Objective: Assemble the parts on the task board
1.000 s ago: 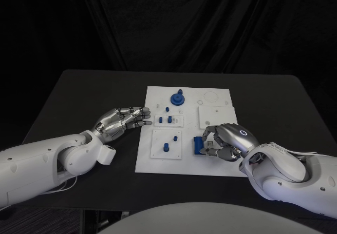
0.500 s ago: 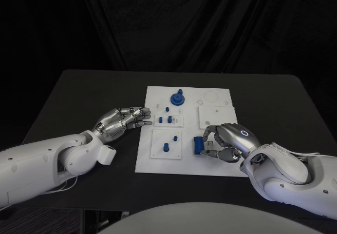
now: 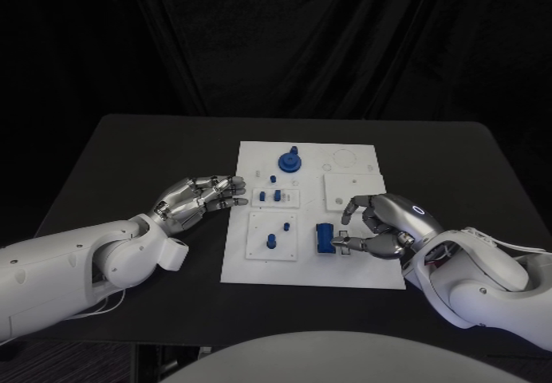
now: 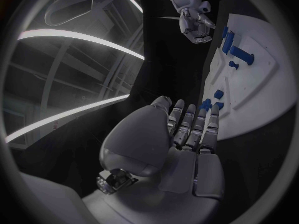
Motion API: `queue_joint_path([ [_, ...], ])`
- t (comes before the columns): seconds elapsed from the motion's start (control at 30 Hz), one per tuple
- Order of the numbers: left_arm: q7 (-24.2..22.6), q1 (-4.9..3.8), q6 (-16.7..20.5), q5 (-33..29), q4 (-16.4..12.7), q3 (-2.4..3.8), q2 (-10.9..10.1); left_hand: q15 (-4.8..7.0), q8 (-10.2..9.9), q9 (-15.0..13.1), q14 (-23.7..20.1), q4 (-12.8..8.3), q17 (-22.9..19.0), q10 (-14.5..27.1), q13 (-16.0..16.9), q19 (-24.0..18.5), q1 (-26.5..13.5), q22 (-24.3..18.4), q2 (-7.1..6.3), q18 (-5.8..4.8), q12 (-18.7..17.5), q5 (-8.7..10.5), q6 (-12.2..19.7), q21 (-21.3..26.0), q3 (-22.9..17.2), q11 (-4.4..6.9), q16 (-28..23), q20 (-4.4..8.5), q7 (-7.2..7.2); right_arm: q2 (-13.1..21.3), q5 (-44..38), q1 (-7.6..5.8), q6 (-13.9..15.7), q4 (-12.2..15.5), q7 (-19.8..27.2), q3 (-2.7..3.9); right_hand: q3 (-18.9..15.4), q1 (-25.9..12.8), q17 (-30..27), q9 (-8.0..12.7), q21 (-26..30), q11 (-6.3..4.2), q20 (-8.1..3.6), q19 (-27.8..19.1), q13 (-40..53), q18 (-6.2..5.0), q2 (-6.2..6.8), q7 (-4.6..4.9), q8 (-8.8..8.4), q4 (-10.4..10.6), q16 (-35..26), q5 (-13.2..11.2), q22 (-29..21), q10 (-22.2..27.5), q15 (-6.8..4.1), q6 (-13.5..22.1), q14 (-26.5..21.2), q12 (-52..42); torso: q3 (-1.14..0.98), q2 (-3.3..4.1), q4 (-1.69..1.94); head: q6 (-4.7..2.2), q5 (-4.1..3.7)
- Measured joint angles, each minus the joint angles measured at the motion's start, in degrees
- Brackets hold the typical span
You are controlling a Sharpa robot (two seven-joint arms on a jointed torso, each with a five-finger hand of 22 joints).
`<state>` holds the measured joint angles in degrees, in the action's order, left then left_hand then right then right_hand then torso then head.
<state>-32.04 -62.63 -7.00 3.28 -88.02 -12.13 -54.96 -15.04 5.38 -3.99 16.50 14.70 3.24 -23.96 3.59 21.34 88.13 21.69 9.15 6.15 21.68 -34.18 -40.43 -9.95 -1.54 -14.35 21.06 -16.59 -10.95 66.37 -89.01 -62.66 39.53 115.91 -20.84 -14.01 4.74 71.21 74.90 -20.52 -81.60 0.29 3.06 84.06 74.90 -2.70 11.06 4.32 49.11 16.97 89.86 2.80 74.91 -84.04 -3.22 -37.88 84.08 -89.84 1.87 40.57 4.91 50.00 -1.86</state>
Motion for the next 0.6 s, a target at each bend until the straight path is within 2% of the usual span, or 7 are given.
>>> queue_joint_path([
  [0.07, 0.0, 0.0, 0.0, 0.0, -0.1, 0.0, -0.1, 0.0, 0.0, 0.0, 0.0, 0.0, 0.0, 0.0, 0.0, 0.0, 0.0, 0.0, 0.0, 0.0, 0.0, 0.0, 0.0, 0.0, 0.0, -0.01, 0.0, 0.0, 0.0, 0.9, 1.9, -1.23, 0.0, 0.2, 0.2, -0.03, 1.1, -0.8, 0.0, 0.0, 0.0, 0.0, 0.0, 0.0, 0.0, 0.0, -0.81, 0.0, 0.0, 0.0, 0.0, 1.4, 0.0, 0.0, 0.0, 0.0, 0.0, 0.0, 0.0, -0.01, -0.01, 0.0, -0.19],
  [0.13, -0.1, 0.0, 0.0, 0.0, -0.2, 0.0, -0.2, 0.0, 0.0, 0.0, 0.0, -0.2, 0.0, -0.3, 0.0, 0.0, 0.0, 0.0, 0.0, 0.0, 0.3, 0.0, 0.0, 0.0, -0.2, -0.3, 0.2, 0.0, 0.0, 2.2, 3.8, -2.87, -0.2, 0.2, 0.1, -0.02, 2.6, -0.5, 0.0, 0.2, 0.0, 0.0, 0.0, 0.0, 0.0, 0.01, -2.17, 0.21, -0.59, -0.1, 0.0, 7.3, 0.0, 0.0, 0.0, 0.2, 0.0, 0.0, 0.01, -0.02, 0.0, 0.0, -0.34],
  [0.23, -0.7, 0.0, 0.3, 0.0, -0.4, 0.0, -0.2, -0.52, 0.3, -0.1, 0.5, -0.4, 0.1, -1.6, 0.2, -1.1, 0.2, -0.8, -0.28, -0.18, 1.3, -0.47, -1.6, 0.5, -1.1, -1.4, 1.1, 0.02, 0.0, 4.1, 5.6, -5.09, -1.8, 0.3, -0.7, -0.02, 3.3, -0.9, 0.0, 0.8, 0.0, 0.0, 0.0, 0.0, 0.0, 0.01, -3.35, 0.21, -1.63, 0.0, 0.0, 10.8, 0.0, 0.0, 0.0, 0.2, 0.0, 0.0, 0.03, -0.05, 0.0, 0.0, -0.53],
  [0.27, -1.0, 0.0, 0.5, 0.1, -0.5, 0.0, -0.2, -0.62, 0.6, -0.2, 0.6, -0.4, 0.1, -2.4, 0.2, -2.2, 0.1, -1.6, -0.72, -0.88, 1.7, -0.77, -2.1, 1.1, -1.4, -1.76, 1.1, 0.01, -0.06, 4.8, 6.1, -5.69, -2.4, 0.3, -1.1, -0.02, 3.5, -1.4, 0.0, 1.0, 0.3, 0.0, 0.0, 0.0, 0.0, 0.0, -3.81, 0.21, -2.0, -0.2, 0.0, 12.0, 0.0, 0.0, 0.0, 0.2, 0.0, 0.0, 0.03, -0.05, 0.0, 0.0, -0.65],
  [0.33, -2.3, 0.0, 1.2, 0.3, -0.6, 0.0, -0.2, -0.62, 0.7, -0.2, 0.6, -0.3, 0.1, -3.4, 0.2, -4.6, -0.3, -3.3, -1.38, -0.93, 2.0, -1.05, -2.5, 2.5, -1.6, -1.85, 1.1, 0.16, -0.4, 6.3, 6.9, -6.72, -4.0, 0.3, -2.4, -0.05, 4.1, -1.8, 0.0, 1.4, 1.1, 0.01, 0.0, 0.0, 0.0, 0.0, -4.28, 0.55, -2.78, -0.2, 0.0, 14.1, 0.0, 0.0, 0.0, -0.2, 0.0, 0.0, 0.03, -0.05, 0.01, 0.0, -0.9],
  [0.43, -3.8, 0.0, 2.5, 0.8, -1.0, 0.0, -0.4, -0.07, 0.7, -0.3, 0.1, 0.3, 0.1, -4.0, 0.1, -5.6, -0.9, -4.2, -1.99, -0.93, 2.0, -1.05, -2.7, 3.2, -2.1, -1.41, 1.1, 0.82, -0.21, 8.2, 7.7, -7.42, -6.0, 0.3, -4.2, -0.16, 4.6, -2.3, 0.0, 1.9, 1.3, 0.01, 0.0, 0.0, 0.0, 0.0, -4.76, 0.22, -3.64, -0.2, 0.0, 16.4, 0.0, 0.0, 0.0, -1.5, 0.0, 0.0, 0.06, -0.04, 0.03, 0.0, -1.32],
  [0.6, -5.2, 0.0, 5.5, 2.1, -1.9, 0.02, -1.0, 2.51, 0.9, -0.2, -3.7, 2.1, -0.4, -3.1, 0.0, -7.4, -6.9, -5.6, -1.58, -0.92, 1.3, 0.3, -3.3, 4.1, 0.6, 1.2, -2.1, 2.28, -0.4, 11.0, 8.6, -7.95, -9.6, 0.4, -7.7, -0.26, 4.8, -2.9, 0.0, 2.4, 1.3, 0.01, 0.0, 0.0, 0.0, 0.0, -5.36, 0.09, -4.79, -0.1, 0.0, 18.2, 0.0, 0.0, 0.0, -3.0, 0.0, 0.0, 0.21, 0.0, 0.09, 0.0, -2.37],
])
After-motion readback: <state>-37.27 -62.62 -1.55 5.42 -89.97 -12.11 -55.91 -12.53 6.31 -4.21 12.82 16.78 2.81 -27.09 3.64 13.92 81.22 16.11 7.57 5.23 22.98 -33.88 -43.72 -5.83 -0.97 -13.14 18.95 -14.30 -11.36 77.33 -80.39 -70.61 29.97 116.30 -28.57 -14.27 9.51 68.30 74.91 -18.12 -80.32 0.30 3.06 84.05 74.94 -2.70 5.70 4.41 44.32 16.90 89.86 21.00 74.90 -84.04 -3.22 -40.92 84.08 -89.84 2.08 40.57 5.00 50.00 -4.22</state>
